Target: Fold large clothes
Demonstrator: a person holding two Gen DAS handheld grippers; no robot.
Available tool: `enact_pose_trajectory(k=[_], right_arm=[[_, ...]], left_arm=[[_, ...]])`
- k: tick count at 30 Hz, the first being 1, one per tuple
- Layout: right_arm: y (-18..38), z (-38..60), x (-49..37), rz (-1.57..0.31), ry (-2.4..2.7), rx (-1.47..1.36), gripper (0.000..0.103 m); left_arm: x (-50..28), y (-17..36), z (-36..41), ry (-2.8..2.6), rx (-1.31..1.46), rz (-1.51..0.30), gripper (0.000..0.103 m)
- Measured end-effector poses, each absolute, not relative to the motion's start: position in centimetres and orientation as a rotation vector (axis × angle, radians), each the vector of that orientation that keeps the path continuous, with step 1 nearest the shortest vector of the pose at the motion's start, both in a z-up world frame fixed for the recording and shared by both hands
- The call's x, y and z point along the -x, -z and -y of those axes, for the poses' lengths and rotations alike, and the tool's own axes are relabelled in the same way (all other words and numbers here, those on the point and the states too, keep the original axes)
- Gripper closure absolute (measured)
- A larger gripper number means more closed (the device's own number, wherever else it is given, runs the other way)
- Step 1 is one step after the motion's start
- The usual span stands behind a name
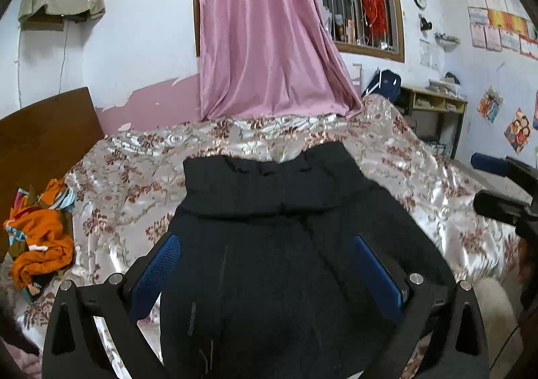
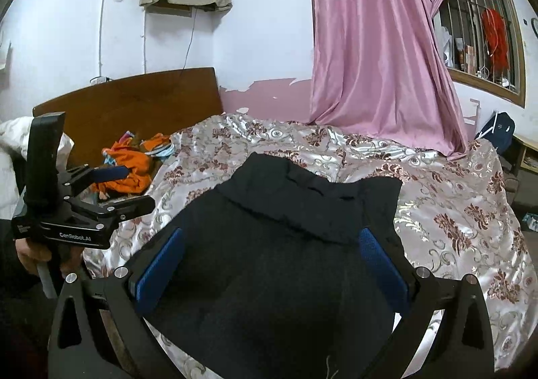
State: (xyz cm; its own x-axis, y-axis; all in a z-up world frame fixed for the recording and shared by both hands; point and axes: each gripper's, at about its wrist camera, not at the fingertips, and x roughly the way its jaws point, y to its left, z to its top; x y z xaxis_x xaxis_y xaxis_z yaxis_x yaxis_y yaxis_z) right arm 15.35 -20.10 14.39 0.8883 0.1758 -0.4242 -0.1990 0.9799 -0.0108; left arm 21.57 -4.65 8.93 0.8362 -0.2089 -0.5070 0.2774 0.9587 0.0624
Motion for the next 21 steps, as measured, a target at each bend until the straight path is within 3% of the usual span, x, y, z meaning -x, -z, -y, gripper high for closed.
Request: enact_pose_trajectory(k=[7,12,18,21], right_arm=[[-11.0,19.9,-13.7,-0.475,-0.181,0.115,0.002],[-6.5,19.8,-12.0,-0.568,-0.111,0.236,0.002],[-2.3,19.5,-10.9,-0.706,0.028,0.306,0.002],[-1.6,19.2,-10.8,-0.766,0.02,0.283,0.002]], left_arm=[[-19.8,-4.9,4.0,0.337,-0.18,-0.595,0.001],[-18.3,-0.9,3.9,0.346,-0.273,-0.687,0.001],[-16.8,3.5,3.3,0.325,-0.2,-0.804,0.001],[-17.0,6.2,3.7,0.363,-0.219,-0.95,0.001]])
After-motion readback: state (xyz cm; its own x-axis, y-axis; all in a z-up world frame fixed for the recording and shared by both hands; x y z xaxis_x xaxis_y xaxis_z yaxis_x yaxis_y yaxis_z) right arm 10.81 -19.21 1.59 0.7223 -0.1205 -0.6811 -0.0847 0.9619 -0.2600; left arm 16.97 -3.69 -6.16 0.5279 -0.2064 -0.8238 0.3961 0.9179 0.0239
